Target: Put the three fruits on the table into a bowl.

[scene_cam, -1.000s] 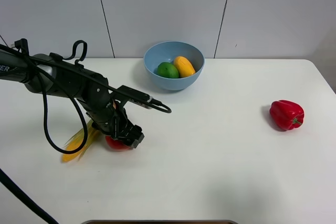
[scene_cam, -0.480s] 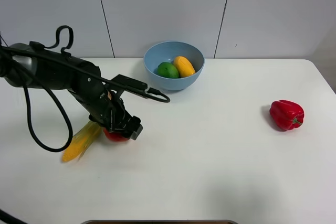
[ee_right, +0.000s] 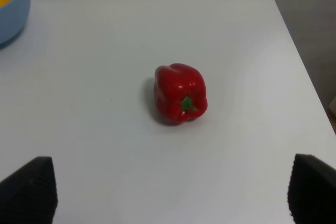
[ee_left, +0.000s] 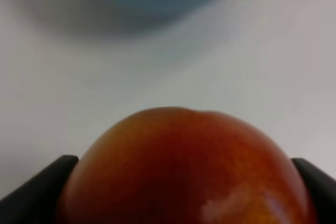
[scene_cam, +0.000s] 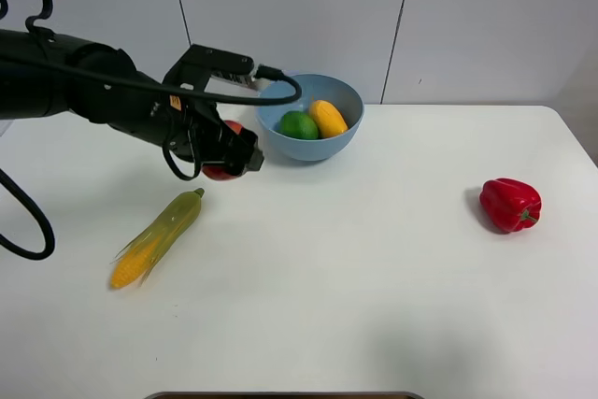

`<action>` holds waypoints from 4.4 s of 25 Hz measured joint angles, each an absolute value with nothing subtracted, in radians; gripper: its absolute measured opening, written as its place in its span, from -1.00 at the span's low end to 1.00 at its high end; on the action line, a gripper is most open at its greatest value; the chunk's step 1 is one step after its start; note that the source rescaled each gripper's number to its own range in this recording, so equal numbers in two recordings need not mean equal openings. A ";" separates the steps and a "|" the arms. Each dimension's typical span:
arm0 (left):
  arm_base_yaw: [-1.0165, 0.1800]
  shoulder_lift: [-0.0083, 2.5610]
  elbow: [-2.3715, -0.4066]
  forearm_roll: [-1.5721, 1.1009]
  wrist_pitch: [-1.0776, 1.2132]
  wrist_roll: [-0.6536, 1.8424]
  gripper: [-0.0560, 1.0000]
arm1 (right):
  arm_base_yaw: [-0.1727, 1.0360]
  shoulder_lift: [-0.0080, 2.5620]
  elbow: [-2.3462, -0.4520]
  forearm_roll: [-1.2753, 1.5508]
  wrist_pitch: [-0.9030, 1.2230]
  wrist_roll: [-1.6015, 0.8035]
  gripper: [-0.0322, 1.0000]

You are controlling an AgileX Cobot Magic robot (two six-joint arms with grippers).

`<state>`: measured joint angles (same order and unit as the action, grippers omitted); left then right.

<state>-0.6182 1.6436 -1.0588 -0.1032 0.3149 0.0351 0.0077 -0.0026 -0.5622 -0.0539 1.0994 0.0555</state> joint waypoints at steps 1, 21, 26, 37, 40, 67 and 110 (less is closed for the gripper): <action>-0.618 1.644 -1.079 -0.101 0.306 0.040 -0.87 | 0.008 -0.003 -0.562 -0.054 1.099 0.056 0.95; -0.618 1.855 -1.357 -0.013 0.105 0.087 -0.87 | 0.008 -0.003 -0.562 -0.054 1.099 0.056 0.95; -0.618 1.944 -1.453 0.000 0.077 0.087 -0.87 | 0.008 -0.003 -0.562 -0.054 1.099 0.056 0.95; -0.554 2.128 -1.624 0.017 0.065 0.090 -0.87 | 0.008 -0.003 -0.562 -0.054 1.099 0.056 0.95; -0.537 2.162 -1.629 0.022 0.048 0.090 -0.87 | 0.008 -0.003 -0.562 -0.054 1.099 0.056 0.95; -0.543 2.256 -1.629 0.023 -0.046 0.086 -0.87 | 0.008 -0.003 -0.562 -0.054 1.099 0.056 0.95; -0.494 1.883 -1.629 0.078 0.481 0.135 0.71 | 0.008 -0.003 -0.562 -0.054 1.099 0.056 0.95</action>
